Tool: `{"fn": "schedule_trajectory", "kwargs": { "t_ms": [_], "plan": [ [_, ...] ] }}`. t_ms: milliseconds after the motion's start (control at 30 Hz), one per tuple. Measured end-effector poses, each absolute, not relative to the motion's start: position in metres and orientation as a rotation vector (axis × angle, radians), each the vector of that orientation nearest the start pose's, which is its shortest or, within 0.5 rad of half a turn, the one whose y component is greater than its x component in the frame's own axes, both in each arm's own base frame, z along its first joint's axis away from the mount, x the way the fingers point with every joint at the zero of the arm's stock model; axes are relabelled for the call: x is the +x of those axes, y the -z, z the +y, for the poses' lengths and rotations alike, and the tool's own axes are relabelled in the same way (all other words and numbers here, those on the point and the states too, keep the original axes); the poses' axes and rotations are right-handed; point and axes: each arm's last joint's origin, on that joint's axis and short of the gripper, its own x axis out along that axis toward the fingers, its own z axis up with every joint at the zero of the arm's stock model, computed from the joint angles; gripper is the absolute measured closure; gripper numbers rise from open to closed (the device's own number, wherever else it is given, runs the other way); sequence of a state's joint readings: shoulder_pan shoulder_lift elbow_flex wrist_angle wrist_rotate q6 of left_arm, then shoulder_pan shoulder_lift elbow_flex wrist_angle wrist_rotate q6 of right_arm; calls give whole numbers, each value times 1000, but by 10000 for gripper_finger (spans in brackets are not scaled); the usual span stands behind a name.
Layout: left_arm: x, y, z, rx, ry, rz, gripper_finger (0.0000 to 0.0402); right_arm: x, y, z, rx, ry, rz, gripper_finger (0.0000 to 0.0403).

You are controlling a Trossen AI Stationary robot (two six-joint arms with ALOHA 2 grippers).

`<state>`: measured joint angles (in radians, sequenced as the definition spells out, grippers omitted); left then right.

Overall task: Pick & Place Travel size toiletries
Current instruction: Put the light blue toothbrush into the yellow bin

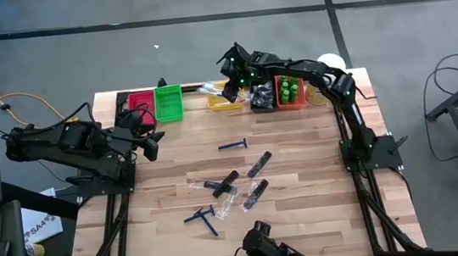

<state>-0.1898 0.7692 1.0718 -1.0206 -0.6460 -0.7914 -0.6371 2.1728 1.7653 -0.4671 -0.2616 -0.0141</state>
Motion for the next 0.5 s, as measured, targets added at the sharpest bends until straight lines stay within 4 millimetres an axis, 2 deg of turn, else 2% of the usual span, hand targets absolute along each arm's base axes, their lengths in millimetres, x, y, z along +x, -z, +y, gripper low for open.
{"fn": "schedule_trajectory", "kwargs": {
  "t_ms": [200,300,433,500],
  "plan": [
    [116,-358,-5,-460,-658,446,206,379,-228,-278,387,364,777,266],
    [116,-358,-5,-461,-658,446,206,373,-237,-274,401,363,799,301],
    [116,-358,-5,-461,-656,447,206,366,-241,-272,461,340,826,380],
    [116,-358,-5,-461,-656,447,206,362,-238,-272,487,335,859,394]
  ]
}}
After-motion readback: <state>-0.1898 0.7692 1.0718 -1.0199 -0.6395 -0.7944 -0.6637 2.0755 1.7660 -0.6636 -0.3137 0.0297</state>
